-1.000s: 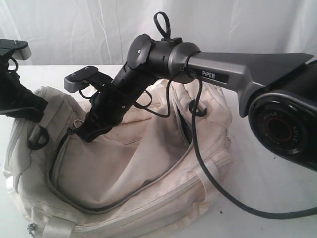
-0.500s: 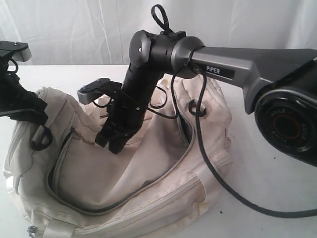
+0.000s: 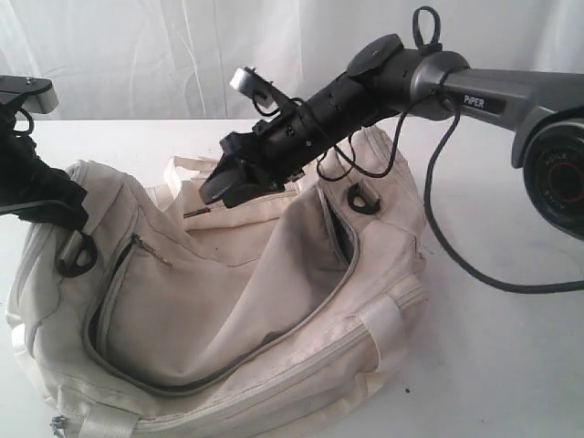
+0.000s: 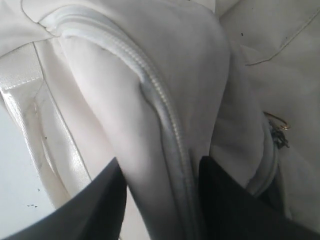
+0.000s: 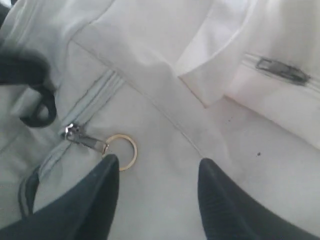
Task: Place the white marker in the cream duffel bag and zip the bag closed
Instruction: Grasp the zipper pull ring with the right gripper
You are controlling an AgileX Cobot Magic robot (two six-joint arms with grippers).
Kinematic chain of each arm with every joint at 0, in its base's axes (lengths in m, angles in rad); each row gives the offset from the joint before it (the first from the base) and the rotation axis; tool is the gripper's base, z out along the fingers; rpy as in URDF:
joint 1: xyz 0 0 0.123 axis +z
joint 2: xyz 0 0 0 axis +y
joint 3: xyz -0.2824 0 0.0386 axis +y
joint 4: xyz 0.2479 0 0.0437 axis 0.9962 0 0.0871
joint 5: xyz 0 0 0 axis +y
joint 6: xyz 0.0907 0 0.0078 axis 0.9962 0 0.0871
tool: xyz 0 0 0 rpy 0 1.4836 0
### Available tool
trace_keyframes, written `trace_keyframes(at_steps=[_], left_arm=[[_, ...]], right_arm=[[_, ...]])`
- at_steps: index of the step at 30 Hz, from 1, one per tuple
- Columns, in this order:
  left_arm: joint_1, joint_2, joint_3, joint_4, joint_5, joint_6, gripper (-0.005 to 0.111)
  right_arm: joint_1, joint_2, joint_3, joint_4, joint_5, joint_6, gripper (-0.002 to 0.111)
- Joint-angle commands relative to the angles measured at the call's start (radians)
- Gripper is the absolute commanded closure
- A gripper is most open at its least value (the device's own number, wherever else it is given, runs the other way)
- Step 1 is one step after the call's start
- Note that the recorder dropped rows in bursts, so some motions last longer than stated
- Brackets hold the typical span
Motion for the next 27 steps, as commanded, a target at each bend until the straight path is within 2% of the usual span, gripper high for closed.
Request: trace_keyframes(at_steps=[1, 5, 12, 19, 23, 27], left_arm=[[0.003, -0.002, -0.005, -0.011, 0.009, -0.007, 0.056], [0.003, -0.002, -0.005, -0.011, -0.011, -0.005, 0.056], [0.003, -0.002, -0.005, -0.005, -0.018, 0.011, 0.056], [0.003, -0.002, -0.005, -0.005, -0.016, 0.028, 0.056], [0.003, -0.002, -0.005, -0.005, -0.016, 0.028, 0.056], [0.003, -0.002, -0.005, -0.005, -0.016, 0.028, 0.056]], right_arm=[[0.069, -0.003, -0.001, -0.163, 0.009, -0.252, 0.057], [0.139, -0.001, -0.001, -0.406, 0.009, -0.278, 0.057], [0.233, -0.001, -0.001, -0.456, -0.017, -0.220, 0.057], [0.317, -0.001, -0.001, -0.685, -0.193, 0.068, 0.061], [0.322, -0.001, -0.001, -0.698, -0.237, 0.172, 0.061], [0.322, -0.008, -0.001, -0.700, -0.238, 0.196, 0.061]])
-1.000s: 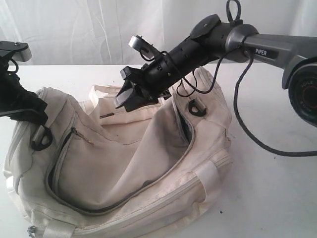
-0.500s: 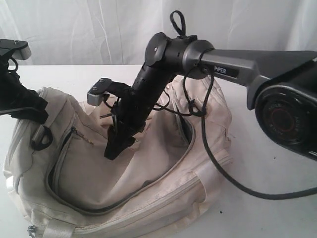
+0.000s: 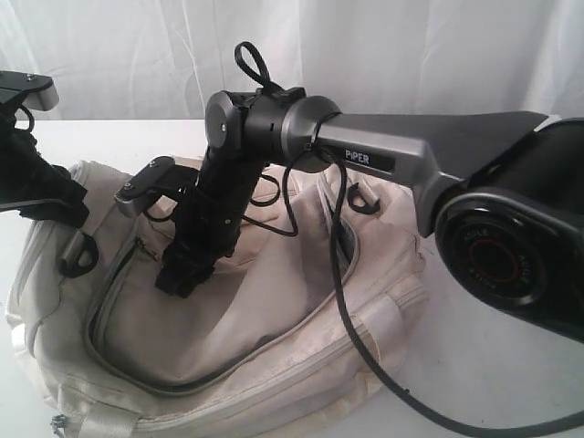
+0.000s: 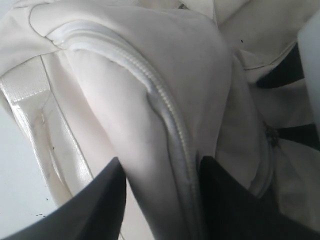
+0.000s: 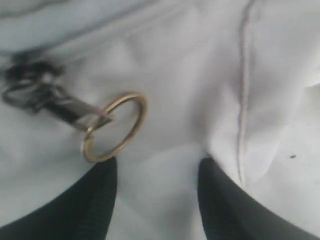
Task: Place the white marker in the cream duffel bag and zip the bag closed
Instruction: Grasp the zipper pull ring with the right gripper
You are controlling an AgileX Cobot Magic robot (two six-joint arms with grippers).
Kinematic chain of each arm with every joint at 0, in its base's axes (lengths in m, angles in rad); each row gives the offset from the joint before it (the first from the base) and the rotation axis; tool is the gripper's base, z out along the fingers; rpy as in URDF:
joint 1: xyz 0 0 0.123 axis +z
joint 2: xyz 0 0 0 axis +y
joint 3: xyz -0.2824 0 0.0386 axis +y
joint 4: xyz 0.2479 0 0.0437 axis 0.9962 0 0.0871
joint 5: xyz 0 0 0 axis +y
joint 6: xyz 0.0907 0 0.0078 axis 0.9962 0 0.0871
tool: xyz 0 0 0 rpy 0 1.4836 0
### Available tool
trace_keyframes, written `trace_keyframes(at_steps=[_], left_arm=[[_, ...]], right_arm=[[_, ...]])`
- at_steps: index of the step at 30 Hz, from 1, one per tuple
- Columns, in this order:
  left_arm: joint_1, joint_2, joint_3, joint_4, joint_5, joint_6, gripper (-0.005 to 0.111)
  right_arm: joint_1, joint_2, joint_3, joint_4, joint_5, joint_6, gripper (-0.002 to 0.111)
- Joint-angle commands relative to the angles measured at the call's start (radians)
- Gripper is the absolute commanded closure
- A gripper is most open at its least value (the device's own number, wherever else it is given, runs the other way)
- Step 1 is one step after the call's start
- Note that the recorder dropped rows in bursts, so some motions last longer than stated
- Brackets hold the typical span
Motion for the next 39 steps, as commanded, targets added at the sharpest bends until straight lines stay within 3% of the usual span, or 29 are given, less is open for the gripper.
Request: trace_keyframes(at_steps=[1, 6, 19, 22, 27, 39], left_arm=[[0.003, -0.002, -0.005, -0.005, 0.012, 0.004, 0.056], [0.003, -0.002, -0.005, -0.005, 0.012, 0.004, 0.056], [0.003, -0.002, -0.005, -0.005, 0.012, 0.004, 0.056], [0.003, -0.002, -0.005, -0.005, 0.009, 0.004, 0.056], [0.003, -0.002, -0.005, -0.005, 0.009, 0.004, 0.056], [0.003, -0.003, -0.007, -0.004, -0.007, -0.014, 0.054]], right_arm=[[0.001, -0.012, -0.001, -0.005, -0.005, 0.036, 0.061], [0.010, -0.037, -0.001, 0.029, 0.036, 0.036, 0.062], [0.019, -0.047, -0.001, 0.041, -0.074, 0.036, 0.067], [0.019, -0.047, -0.001, 0.037, -0.101, 0.036, 0.078], [0.019, -0.047, -0.001, 0.037, -0.141, 0.036, 0.108], [0.019, -0.095, -0.001, -0.017, 0.035, 0.034, 0.108]])
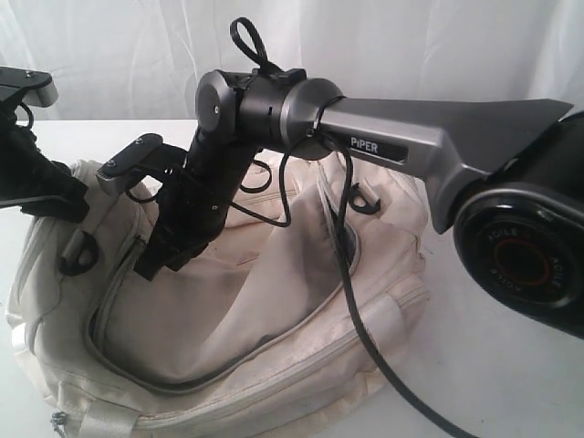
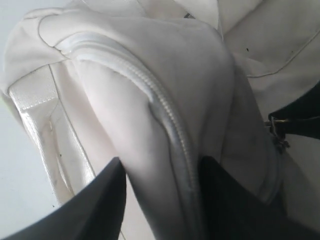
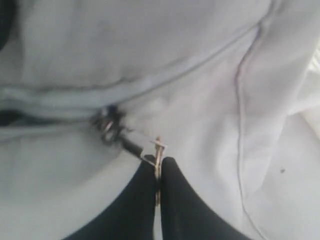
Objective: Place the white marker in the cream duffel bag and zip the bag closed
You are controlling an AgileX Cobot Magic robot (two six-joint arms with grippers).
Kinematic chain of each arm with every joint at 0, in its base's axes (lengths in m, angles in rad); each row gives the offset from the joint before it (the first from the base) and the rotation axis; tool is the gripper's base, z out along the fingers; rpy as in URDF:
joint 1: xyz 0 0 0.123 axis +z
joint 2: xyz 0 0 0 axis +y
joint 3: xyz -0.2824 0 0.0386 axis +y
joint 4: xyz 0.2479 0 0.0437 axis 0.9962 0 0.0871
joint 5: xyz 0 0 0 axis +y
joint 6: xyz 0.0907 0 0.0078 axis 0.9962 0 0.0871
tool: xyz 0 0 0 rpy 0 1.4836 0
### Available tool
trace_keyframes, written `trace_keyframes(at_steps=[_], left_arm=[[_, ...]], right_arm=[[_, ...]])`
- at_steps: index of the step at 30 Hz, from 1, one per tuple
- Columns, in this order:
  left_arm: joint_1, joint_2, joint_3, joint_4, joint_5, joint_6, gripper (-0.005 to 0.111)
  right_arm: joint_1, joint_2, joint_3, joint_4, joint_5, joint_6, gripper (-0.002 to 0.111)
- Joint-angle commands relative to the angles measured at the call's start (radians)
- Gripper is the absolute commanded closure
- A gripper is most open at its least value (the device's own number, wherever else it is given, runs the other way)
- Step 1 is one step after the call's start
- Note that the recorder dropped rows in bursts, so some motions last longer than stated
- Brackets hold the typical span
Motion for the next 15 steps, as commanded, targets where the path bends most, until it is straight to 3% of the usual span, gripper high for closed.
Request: trace_keyframes(at_steps=[1, 6, 13, 15], left_arm=[[0.003, -0.003, -0.011, -0.013, 0.053, -0.014, 0.051], [0.003, -0.003, -0.011, -0.011, 0.115, -0.006, 0.035], [0.003, -0.047, -0.092, 0.011, 0.084, 0.016, 0.034], [0.003, -0.053, -0.125, 0.013, 0.002, 0.012, 0.034]], right_arm=[[0.001, -0.044, -0.001, -0.027, 0.059, -0.007, 0.108], [0.001, -0.048, -0.001, -0.030, 0.085, -0.010, 0.108], [0.001, -0.048, -0.001, -0.030, 0.119, -0.010, 0.108], [0.001, -0.048, -0.001, -0.026, 0.131, -0.010, 0.108]])
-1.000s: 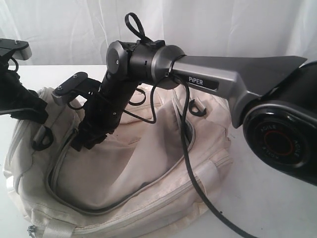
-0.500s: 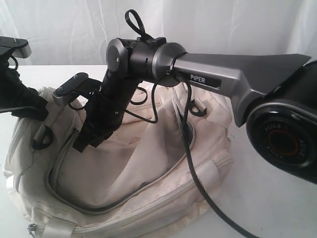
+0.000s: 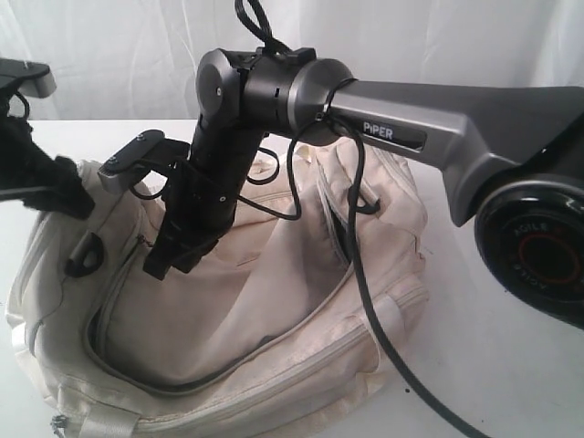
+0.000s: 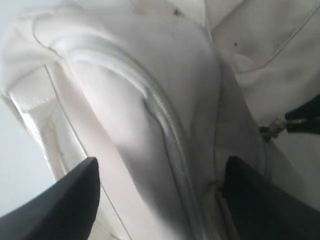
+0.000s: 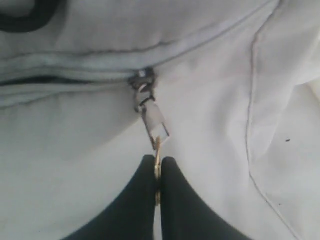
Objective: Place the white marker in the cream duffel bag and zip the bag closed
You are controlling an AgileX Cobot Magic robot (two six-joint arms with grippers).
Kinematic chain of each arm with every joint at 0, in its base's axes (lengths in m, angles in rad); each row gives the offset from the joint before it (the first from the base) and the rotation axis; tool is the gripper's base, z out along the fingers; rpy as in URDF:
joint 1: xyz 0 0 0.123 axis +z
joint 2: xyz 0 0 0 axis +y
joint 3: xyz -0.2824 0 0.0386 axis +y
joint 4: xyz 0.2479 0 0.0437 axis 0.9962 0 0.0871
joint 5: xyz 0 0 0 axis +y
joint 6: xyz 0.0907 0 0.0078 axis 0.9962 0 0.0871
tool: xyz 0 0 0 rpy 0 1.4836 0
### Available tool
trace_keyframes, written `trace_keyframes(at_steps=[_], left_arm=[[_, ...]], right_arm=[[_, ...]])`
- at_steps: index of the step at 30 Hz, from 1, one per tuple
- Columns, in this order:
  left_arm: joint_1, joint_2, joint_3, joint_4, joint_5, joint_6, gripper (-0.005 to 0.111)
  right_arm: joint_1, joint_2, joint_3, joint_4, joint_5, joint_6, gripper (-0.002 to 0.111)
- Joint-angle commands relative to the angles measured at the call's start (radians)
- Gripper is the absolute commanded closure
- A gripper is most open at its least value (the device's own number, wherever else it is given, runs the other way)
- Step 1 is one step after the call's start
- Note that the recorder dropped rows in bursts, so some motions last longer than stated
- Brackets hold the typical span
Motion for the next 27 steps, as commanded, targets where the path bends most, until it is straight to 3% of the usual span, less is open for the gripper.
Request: trace_keyframes(at_steps=[1, 5, 10, 22, 25, 27], left_arm=[[0.003, -0.028, -0.074, -0.003, -0.136, -0.006, 0.034], [0.003, 0.074, -0.080, -0.069, -0.196, -0.015, 0.034], [0.003, 0.179, -0.140, -0.129, -0.021, 0.030, 0.034], [0.003, 0.273, -0.216, -0.155, 0.114, 0.033, 0.034], [0.003, 0.283, -0.216, -0.146, 0.081, -0.002, 0.042], [0.003, 0.283, -0.216, -0.116, 0.053, -0.030, 0.059]], right_arm=[[0.001, -0.012, -0.001, 0.006, 0.034, -0.010, 0.108], [0.001, -0.012, -0.001, 0.008, 0.065, -0.010, 0.108], [0.001, -0.012, -0.001, 0.008, 0.079, -0.008, 0.108], [0.004, -0.012, -0.001, 0.011, 0.066, -0.002, 0.108], [0.004, -0.012, -0.001, 0.010, 0.060, -0.002, 0.108], [0.004, -0.017, -0.001, 0.010, 0.058, -0.002, 0.108]])
